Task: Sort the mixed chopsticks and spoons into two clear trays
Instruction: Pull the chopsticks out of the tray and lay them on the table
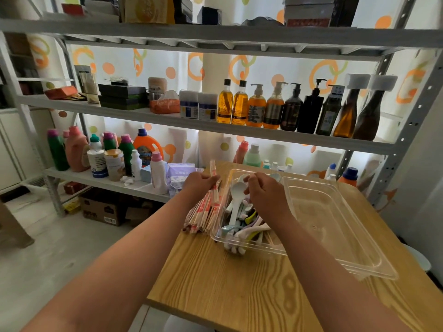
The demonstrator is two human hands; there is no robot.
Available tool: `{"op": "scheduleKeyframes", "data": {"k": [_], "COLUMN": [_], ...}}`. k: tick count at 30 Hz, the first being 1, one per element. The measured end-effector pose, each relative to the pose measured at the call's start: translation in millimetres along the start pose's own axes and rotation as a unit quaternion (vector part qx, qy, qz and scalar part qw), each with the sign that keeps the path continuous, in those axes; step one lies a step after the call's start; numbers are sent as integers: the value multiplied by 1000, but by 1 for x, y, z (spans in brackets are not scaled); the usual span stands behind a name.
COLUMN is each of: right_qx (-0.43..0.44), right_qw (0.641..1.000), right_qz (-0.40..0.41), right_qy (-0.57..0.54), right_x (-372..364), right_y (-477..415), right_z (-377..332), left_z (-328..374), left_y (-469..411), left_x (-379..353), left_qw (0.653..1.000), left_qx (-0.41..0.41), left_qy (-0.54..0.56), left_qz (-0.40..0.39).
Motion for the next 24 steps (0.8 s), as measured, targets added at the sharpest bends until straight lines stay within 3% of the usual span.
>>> {"op": "scheduleKeyframes", "data": {"k": [5, 12, 19, 24], "right_qx": [-36, -65, -74, -119], "right_qw": [996, 992, 987, 956], "right_qz": [3, -46, -29, -71], "right_qy": [78, 94, 138, 260], "right_x": [7, 2, 10, 11], "right_y": [-4, 1, 1, 4], "right_z": [23, 42, 47, 57], "left_z": [-5, -28, -37, -28], "left_y": [-8, -16, -17, -13], "left_x": [1, -20, -24, -16], "left_qw": [982, 970, 964, 962], "left_qx": [-38, -23, -18, -17], "left_qy": [-183, -243, -264, -270], "left_qz": [13, -7, -11, 30]}}
Point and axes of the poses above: each hand's wrist, its own y-axis away from the middle knuckle, its own x-axis out of the back of the hand, z = x × y, the point moved 8 cm from there along -y, towards the middle knuckle, and after that the axes turned 4 degrees about -x, right-handed, at the moved point
